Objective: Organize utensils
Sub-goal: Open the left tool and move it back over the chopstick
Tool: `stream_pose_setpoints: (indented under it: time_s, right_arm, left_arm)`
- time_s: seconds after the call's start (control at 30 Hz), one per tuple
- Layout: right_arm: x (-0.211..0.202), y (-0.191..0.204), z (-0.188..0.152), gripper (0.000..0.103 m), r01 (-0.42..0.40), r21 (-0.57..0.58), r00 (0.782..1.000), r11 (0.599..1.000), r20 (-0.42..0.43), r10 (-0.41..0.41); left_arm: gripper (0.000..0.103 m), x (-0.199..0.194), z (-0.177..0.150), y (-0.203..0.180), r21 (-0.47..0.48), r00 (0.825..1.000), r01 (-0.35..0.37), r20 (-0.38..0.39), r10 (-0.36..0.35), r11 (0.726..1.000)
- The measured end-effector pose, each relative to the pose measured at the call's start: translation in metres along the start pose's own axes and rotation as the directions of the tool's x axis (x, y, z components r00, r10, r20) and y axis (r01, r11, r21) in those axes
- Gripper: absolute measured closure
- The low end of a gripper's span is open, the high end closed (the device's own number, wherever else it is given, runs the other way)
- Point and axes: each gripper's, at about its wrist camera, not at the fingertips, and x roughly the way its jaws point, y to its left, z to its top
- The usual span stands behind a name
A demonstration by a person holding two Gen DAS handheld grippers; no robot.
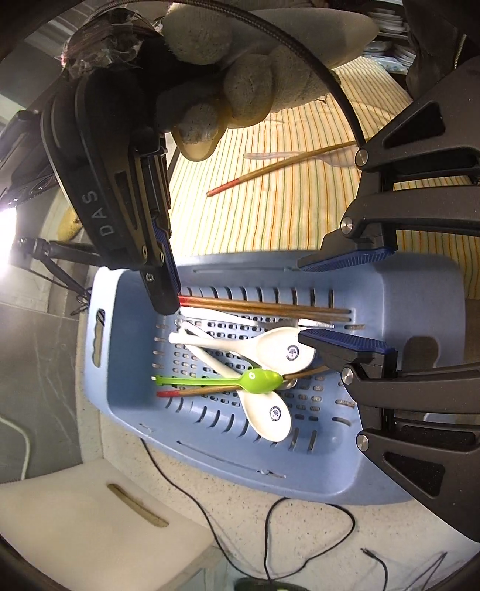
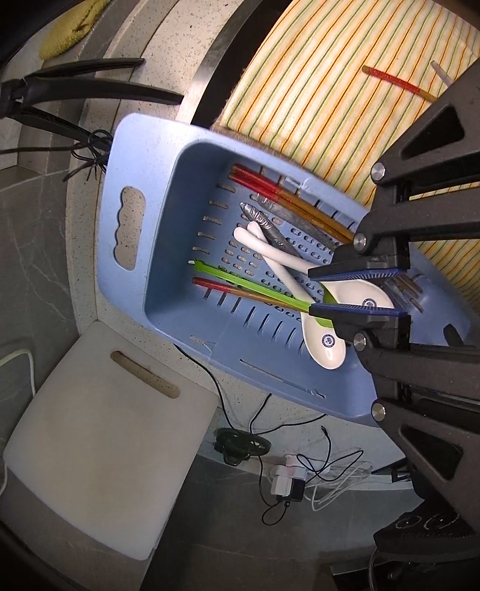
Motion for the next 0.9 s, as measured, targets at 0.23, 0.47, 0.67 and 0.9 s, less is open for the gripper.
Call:
stream_pose_setpoints:
  time_s: [0.23, 0.47, 0.67, 0.9]
  right_arm:
    - [-0.031, -0.015, -0.015, 0.089, -0.02, -0.008, 0.999, 1.0, 0.029, 0.02]
    - [-0.065, -0.044, -0.036, 0.082, -0.03, 0.002, 0.998, 1.0, 0.055, 0.03]
    - [-0.092, -0.084, -0.057, 0.079, -0.019, 0.034, 0.998, 0.999, 0.063, 0.016]
    - [-0.104, -0.128, -0.081, 0.078, 0.008, 0.085, 0.999, 0.996, 0.052, -0.013]
  left_arm:
    - [0.073, -0.007, -0.007, -0.029, 0.013, 1.0, -0.02, 0.023, 0.02, 1.0]
    - [0.073, -0.008, -0.016, -0.058, 0.008, 0.999, -0.021, 0.03, 0.021, 1.0]
    - [0.073, 0.002, -0.025, -0.085, -0.003, 1.0, 0.009, 0.015, -0.009, 1.0]
    - [0.073, 0.025, -0.032, -0.116, -0.002, 0.999, 0.047, -0.023, -0.047, 0.999]
